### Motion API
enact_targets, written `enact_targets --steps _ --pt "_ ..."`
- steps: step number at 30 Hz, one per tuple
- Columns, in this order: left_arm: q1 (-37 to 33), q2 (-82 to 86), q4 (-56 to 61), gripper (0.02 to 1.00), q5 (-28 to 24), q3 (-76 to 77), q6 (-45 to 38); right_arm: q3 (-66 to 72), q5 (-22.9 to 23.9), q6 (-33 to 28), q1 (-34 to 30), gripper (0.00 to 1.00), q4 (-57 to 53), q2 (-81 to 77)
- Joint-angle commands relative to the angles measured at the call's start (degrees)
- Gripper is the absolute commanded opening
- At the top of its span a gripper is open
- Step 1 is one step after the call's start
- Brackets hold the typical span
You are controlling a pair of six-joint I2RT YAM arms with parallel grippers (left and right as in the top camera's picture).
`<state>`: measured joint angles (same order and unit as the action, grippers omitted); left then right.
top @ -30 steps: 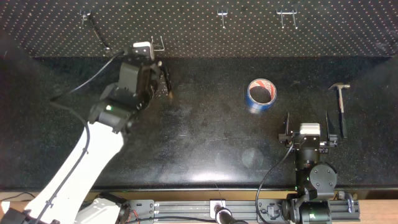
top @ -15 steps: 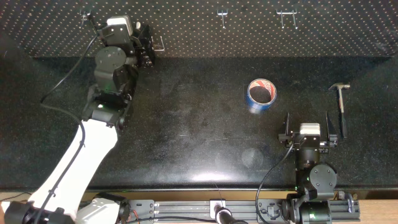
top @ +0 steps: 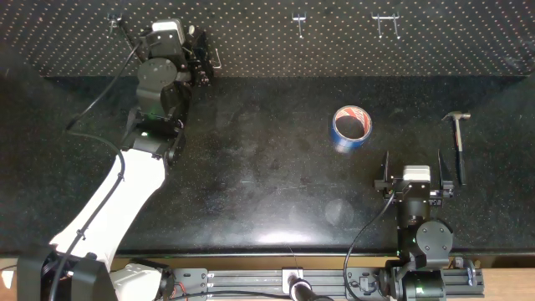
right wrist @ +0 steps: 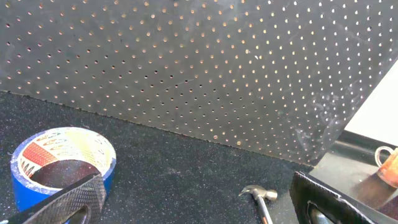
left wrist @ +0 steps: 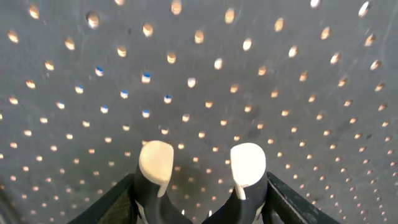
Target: Place Tools Onto Pegboard
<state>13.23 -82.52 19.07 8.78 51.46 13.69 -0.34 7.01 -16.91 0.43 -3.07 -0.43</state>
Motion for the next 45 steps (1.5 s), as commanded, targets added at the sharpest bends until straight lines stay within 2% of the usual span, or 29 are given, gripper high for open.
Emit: enact_targets --steps 1,17,45 --pt "-0.48 0.31 1.81 0.027 1.11 0.61 -0.70 0.11 1.14 -0.57 -0.24 0.976 -0.52 0.15" --pt "-0.48 0.15 4.33 0.029 1.36 0.61 -0.72 0.11 1.11 -0.57 -0.24 0.976 -0.52 0.15" --pt "-0.46 -9.81 6.86 0.029 -0.44 0.61 -0.68 0.11 1.11 -0.55 -0.24 0.976 -0.52 0.15"
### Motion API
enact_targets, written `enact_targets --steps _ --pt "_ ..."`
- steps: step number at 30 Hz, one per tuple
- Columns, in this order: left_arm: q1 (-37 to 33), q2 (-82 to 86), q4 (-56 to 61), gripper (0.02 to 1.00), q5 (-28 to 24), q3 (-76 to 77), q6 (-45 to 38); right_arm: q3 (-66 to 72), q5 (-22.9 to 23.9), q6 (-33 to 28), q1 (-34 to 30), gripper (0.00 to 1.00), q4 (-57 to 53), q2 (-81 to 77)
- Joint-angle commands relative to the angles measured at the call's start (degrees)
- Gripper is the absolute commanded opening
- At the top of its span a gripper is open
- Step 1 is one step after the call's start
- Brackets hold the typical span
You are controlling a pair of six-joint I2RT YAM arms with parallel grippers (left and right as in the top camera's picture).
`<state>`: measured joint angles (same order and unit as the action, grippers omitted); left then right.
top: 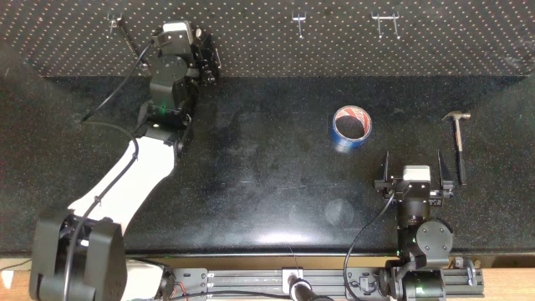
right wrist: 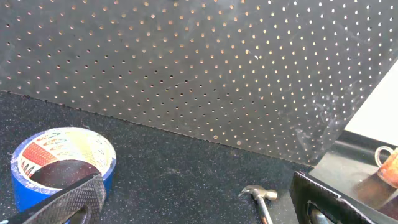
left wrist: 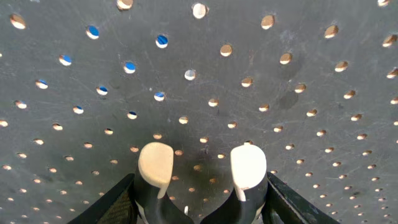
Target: Place Tools Onto Pegboard
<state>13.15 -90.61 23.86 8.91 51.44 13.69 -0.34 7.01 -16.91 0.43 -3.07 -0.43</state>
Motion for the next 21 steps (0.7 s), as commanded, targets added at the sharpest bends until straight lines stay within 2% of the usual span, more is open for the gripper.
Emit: enact_targets --steps 1,10,11,18,20,21 --pt "-0.37 -2.05 2.58 0.029 -0.57 0.63 -0.68 0.11 1.11 -0.57 -0.24 0.976 -0.52 0.15" --pt "-0.37 -2.14 2.64 0.049 -0.59 0.63 -0.66 0.11 1.14 -0.57 -0.24 0.976 -0.52 0.15" --pt "-0.37 -2.14 2.69 0.117 -0.61 0.63 -0.55 0.11 1.11 -0.57 -0.24 0.976 -0.50 0.15" --pt "-0.37 -2.19 2.69 0.279 -1.01 0.63 -0.50 0.11 1.14 -0.57 -0.24 0.976 -0.50 0.15" --pt "-0.37 -2.32 2.71 0.391 -1.01 0.63 -0.50 0.11 1.14 -0.57 -0.24 0.976 -0.52 0.15" --pt "-0.37 -2.38 2.71 0.485 -1.01 0.63 -0.50 0.11 1.14 -0.57 -0.24 0.976 -0.52 0.15"
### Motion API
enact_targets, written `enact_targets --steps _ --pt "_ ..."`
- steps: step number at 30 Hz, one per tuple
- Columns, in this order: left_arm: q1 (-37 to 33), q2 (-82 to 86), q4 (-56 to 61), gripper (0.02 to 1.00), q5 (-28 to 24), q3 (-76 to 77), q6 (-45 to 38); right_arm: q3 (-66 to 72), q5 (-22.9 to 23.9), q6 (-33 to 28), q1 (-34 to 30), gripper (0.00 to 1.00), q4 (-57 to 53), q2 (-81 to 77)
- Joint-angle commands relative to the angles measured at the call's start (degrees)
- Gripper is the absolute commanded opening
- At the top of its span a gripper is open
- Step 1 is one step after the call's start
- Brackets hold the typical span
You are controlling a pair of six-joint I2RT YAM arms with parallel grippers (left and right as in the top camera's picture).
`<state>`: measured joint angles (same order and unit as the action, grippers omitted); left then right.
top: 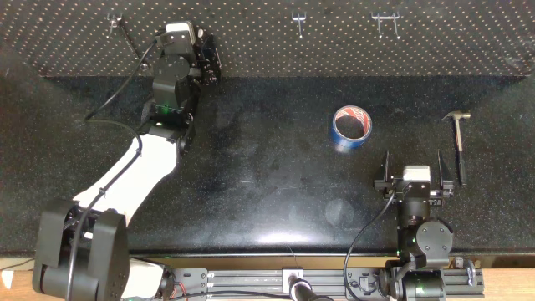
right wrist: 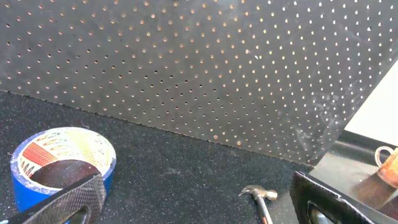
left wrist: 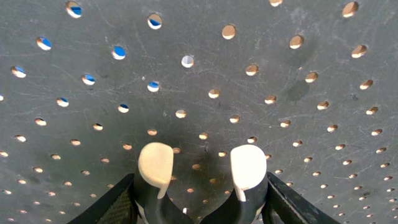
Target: Place Tools Onto Pegboard
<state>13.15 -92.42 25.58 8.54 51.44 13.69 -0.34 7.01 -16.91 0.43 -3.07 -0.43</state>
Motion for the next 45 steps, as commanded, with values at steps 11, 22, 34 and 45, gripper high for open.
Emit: enact_targets --steps 11,22,34,45 --pt "-0.37 -0.63 0.81 0.998 -1.73 0.63 -0.50 0.11 1.14 -0.57 -0.24 0.976 -0.52 0.15" --pt "-0.39 -0.09 -9.77 0.996 -1.66 0.61 -0.50 0.11 1.11 -0.57 -0.24 0.976 -0.52 0.15" --pt "-0.92 7.23 -30.56 0.996 -0.09 0.59 -0.70 0.11 1.11 -0.57 -0.24 0.976 -0.52 0.15" --pt "-0.70 27.82 -35.39 0.993 -5.70 -4.72 -0.48 0.11 1.11 -0.57 -0.24 0.976 -0.52 0.15"
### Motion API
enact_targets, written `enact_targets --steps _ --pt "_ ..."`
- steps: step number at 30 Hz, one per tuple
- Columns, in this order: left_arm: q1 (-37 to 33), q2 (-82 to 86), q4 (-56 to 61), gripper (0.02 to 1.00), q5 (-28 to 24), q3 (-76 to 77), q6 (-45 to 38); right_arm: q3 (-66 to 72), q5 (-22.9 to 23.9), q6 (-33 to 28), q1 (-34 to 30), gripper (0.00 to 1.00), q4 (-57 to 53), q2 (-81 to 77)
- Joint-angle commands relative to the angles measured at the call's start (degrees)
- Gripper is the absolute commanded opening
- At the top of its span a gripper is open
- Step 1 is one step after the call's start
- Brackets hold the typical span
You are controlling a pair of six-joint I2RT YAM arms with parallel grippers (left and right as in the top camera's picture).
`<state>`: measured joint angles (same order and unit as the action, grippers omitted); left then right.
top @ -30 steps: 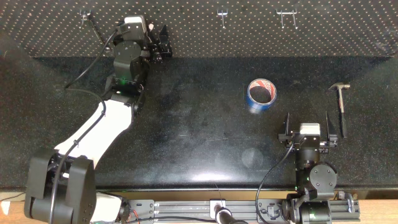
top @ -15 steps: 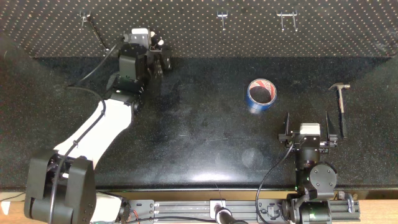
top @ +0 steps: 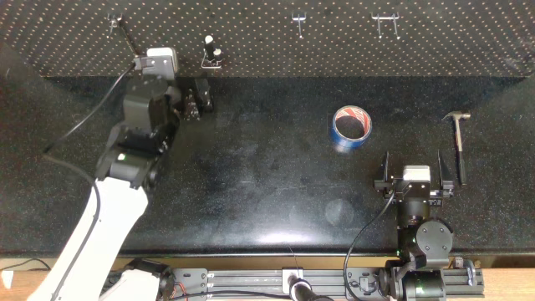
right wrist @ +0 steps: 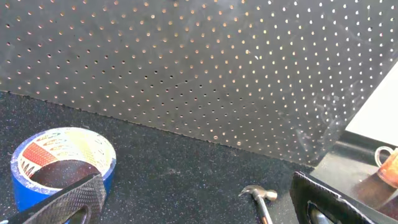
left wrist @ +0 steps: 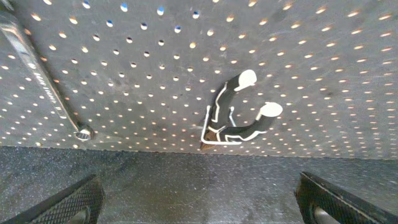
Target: Place Tools Onto Pegboard
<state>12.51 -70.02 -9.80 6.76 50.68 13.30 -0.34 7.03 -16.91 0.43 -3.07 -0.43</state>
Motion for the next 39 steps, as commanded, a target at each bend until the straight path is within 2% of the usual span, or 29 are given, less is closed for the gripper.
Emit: enact_targets --steps 1,6,11,16,22,27,32,39 --pt "-0.07 7.13 0.22 0.996 -4.50 -5.38 -0.09 0.11 1.11 -0.57 -0.24 0.976 -0.50 0.15" --pt "-0.07 15.43 2.54 0.996 -4.50 -13.86 1.44 0.11 1.09 -0.57 -0.24 0.976 -0.52 0.15" --pt "-0.70 27.26 12.17 0.996 -4.81 -27.61 1.44 0.11 1.09 -0.57 -0.24 0.976 -0.50 0.15" --pt "-6.25 36.20 26.49 0.993 -9.60 -38.95 1.46 0.11 1.09 -0.57 -0.24 0.976 -0.50 0.15" --pt "-11.89 44.35 32.00 0.996 -9.33 -45.46 1.40 0.11 1.09 -0.57 -0.24 0.976 -0.52 0.15" --pt "-13.38 49.22 36.63 0.993 -8.31 -50.01 1.33 0.11 1.09 -0.57 -0.24 0.976 -0.52 0.15" --pt "-15.91 52.74 33.62 0.996 -8.31 -50.36 1.18 0.11 1.11 -0.57 -0.24 0.976 -0.52 0.15" --pt "-15.87 62.93 16.39 0.996 -7.45 -50.36 -0.59 0.11 1.09 -0.57 -0.24 0.976 -0.52 0.15"
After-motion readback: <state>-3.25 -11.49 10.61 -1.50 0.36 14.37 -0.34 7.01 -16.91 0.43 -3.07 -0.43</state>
